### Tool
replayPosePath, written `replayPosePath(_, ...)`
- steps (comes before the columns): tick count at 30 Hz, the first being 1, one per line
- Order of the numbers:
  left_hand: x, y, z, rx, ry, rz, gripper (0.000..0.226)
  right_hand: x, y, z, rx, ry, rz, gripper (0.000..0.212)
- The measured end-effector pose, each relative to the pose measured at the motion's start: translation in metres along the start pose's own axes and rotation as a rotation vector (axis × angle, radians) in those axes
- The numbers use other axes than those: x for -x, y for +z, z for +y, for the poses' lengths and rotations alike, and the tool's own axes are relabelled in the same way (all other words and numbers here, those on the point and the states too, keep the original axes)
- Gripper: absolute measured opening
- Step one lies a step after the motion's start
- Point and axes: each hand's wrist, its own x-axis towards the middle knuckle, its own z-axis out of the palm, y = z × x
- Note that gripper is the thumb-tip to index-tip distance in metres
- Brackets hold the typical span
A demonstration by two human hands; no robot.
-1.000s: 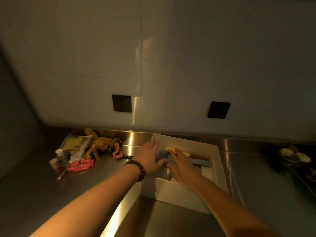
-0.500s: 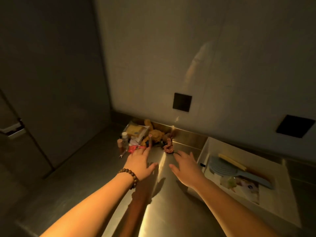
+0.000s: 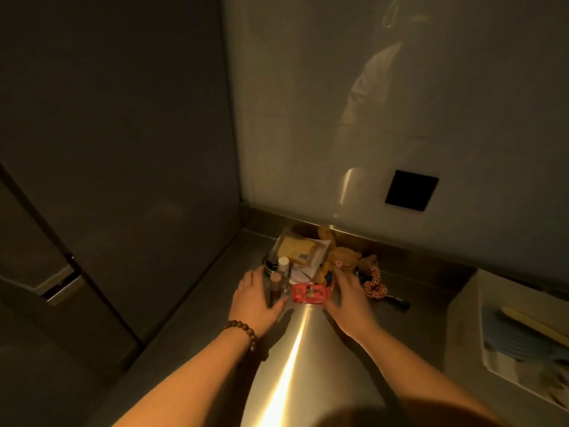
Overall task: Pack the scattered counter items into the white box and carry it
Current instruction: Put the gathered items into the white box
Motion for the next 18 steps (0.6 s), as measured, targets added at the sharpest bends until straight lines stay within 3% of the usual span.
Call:
replayPosePath(3, -0.027, 0.007, -0.009, 0.190, -0.013, -0.043, 0.096, -0.027, 0.013, -0.001, -0.091, 0.077, 0.161, 0.071)
replayPosePath(6, -0.047, 0.020, -0.011, 0.355, -0.022, -0.059, 0.087, -0.050, 0.024, 0.006, -0.081, 0.133, 0.217, 0.075)
replayPosePath(14, -0.075, 0.054, -0.013, 0.544, -0.095, -0.018, 0.064, -0.079, 0.041, 0.029, 0.233, 0.134, 0.169, 0.045)
replayPosePath(18, -0.076, 0.061, -0.014, 0.676, -0.169, -0.051, 0.045, -0.083, 0.043, 0.037, 0.219, 0.123, 0.125, 0.043)
